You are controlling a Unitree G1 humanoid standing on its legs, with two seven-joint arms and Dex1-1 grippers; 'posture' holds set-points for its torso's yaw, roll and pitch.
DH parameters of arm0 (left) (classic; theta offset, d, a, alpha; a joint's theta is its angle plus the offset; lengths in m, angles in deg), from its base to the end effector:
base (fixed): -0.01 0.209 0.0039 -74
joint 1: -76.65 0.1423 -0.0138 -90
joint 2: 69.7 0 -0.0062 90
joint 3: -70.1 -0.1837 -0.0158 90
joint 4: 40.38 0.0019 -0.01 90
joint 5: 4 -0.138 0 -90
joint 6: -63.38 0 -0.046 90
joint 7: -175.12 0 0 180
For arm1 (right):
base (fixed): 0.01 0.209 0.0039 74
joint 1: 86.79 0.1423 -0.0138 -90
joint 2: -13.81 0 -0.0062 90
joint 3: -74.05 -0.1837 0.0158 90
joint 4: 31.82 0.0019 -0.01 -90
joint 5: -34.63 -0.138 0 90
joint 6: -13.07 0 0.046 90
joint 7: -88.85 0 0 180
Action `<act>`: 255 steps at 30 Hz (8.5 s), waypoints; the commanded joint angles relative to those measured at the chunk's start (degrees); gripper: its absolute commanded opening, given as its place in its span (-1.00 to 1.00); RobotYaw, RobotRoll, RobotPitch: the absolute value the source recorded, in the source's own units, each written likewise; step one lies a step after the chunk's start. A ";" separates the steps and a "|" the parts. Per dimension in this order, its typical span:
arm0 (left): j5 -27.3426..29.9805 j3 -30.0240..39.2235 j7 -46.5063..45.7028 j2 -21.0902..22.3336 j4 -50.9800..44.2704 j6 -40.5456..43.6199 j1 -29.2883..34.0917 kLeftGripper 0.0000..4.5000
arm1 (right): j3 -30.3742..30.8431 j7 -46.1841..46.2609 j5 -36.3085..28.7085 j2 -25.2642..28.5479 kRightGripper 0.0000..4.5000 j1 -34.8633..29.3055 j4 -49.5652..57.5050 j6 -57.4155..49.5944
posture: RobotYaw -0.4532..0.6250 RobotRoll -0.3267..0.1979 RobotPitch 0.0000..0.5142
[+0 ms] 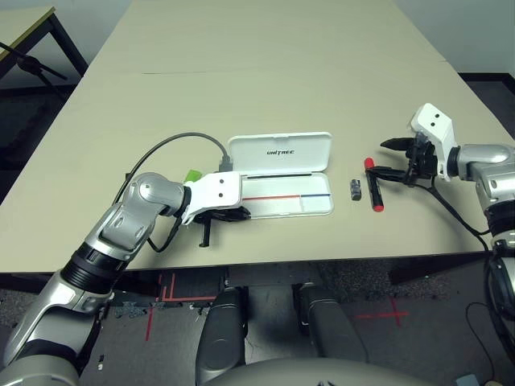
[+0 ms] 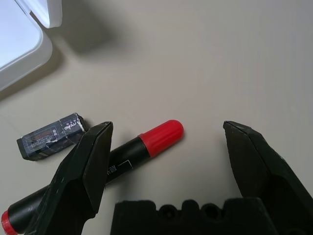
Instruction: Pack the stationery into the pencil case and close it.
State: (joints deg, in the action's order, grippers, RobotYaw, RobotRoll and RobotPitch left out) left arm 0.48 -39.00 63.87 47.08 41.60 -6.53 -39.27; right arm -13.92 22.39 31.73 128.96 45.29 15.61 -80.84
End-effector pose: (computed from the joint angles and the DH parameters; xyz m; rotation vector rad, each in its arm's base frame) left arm 0.2624 0.1944 0.1592 0.7442 0.3548 -1.3483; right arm 0.3108 -0.3042 0.1637 -0.4650 0.3504 0.8379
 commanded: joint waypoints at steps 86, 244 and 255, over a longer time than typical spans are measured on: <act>18.09 18.02 -3.17 10.10 -13.83 8.35 0.05 1.00 | -4.57 40.69 -12.12 -8.21 0.42 -11.88 38.35 -73.33 | -0.12 0.25 -0.37; 15.41 12.97 -36.90 1.87 0.71 58.10 -4.70 1.00 | 7.80 -7.02 -21.13 11.24 0.99 -10.48 52.58 -40.28 | -0.09 0.25 -0.33; 15.70 11.04 -36.14 2.39 1.32 56.83 -3.31 0.40 | 7.79 -6.30 -21.20 11.62 1.00 -11.00 53.24 -40.39 | -0.10 0.25 -0.31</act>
State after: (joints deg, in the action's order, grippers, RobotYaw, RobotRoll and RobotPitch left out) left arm 16.21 -25.77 27.11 49.49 41.87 49.56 -44.08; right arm -6.63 15.97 10.41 140.10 34.94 67.55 -121.19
